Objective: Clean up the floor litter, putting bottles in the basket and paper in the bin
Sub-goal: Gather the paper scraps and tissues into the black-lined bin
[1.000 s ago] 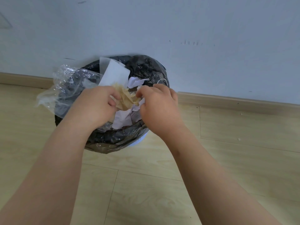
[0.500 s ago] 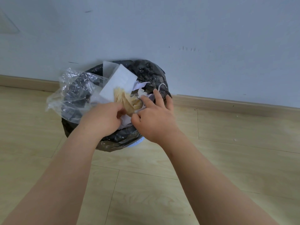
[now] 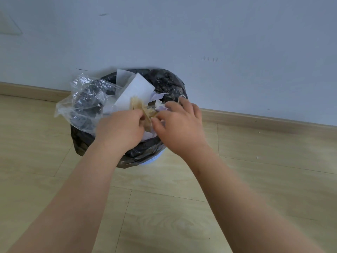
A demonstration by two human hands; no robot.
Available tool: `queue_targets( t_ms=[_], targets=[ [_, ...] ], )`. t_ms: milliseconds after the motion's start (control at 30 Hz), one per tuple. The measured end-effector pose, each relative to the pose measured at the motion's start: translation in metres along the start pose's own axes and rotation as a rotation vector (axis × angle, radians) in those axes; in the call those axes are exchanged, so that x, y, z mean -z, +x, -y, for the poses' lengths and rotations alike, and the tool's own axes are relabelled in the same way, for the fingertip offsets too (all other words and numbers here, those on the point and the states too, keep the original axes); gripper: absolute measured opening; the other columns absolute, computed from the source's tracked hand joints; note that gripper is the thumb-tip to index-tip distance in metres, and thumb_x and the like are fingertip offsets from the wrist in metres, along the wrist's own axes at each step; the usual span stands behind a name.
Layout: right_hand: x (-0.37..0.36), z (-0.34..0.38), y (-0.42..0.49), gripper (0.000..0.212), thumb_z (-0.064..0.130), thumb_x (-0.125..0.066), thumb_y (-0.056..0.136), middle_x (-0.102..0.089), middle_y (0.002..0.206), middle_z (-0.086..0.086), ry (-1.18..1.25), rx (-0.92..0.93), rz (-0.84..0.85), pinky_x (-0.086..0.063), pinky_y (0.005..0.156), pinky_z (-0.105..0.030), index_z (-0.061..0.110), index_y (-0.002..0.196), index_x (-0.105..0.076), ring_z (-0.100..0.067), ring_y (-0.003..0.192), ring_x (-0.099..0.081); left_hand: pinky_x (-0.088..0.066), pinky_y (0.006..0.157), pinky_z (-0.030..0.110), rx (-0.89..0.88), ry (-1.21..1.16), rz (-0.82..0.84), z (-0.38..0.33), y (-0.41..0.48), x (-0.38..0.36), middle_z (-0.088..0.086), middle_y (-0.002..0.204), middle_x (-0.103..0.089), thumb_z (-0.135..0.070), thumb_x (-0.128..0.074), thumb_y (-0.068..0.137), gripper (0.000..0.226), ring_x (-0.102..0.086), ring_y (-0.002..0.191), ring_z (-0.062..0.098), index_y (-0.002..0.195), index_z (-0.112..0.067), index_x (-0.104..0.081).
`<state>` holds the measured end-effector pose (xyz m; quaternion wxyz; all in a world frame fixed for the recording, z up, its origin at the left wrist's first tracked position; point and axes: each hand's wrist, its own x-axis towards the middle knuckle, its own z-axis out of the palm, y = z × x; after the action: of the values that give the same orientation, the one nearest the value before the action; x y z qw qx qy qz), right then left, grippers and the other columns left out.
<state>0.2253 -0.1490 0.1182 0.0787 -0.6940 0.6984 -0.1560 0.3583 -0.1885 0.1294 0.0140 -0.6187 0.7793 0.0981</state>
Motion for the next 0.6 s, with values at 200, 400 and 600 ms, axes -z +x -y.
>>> queue_targets(
  t_ms=[200,400,600],
  targets=[
    [0.014,-0.049,-0.013,0.024,0.027,-0.044,0.093,-0.063,0.114,0.006,0.26,-0.296,-0.098,-0.028,0.096,-0.031,0.022,0.104,-0.065,-0.021,0.116,-0.045,-0.043,0.083,0.039,-0.118,-0.277,-0.34,-0.045,-0.01,0.014,-0.001,0.102,-0.067,-0.029,-0.051,0.092,0.021,-0.056,0.097,0.026,0.109,-0.025,-0.063],
    [0.02,-0.114,-0.036,0.025,0.022,-0.048,0.09,-0.062,0.095,0.01,0.626,-0.703,-0.139,-0.045,0.077,-0.029,0.021,0.111,-0.06,-0.012,0.084,-0.056,-0.05,0.083,0.038,-0.307,-0.606,-0.082,-0.137,-0.015,-0.035,-0.006,0.108,-0.063,-0.014,-0.044,0.094,0.028,-0.059,0.093,0.016,0.112,-0.026,-0.061],
    [-0.017,-0.19,-0.088,0.018,0.012,-0.047,0.091,-0.051,0.075,0.007,0.759,-0.995,-0.055,-0.036,0.052,-0.021,0.014,0.103,-0.059,-0.006,0.065,-0.046,-0.048,0.079,0.027,-0.151,-0.722,0.24,-0.186,0.005,-0.121,-0.005,0.103,-0.061,-0.012,-0.047,0.09,0.027,-0.058,0.098,0.019,0.111,-0.023,-0.061]
  ],
)
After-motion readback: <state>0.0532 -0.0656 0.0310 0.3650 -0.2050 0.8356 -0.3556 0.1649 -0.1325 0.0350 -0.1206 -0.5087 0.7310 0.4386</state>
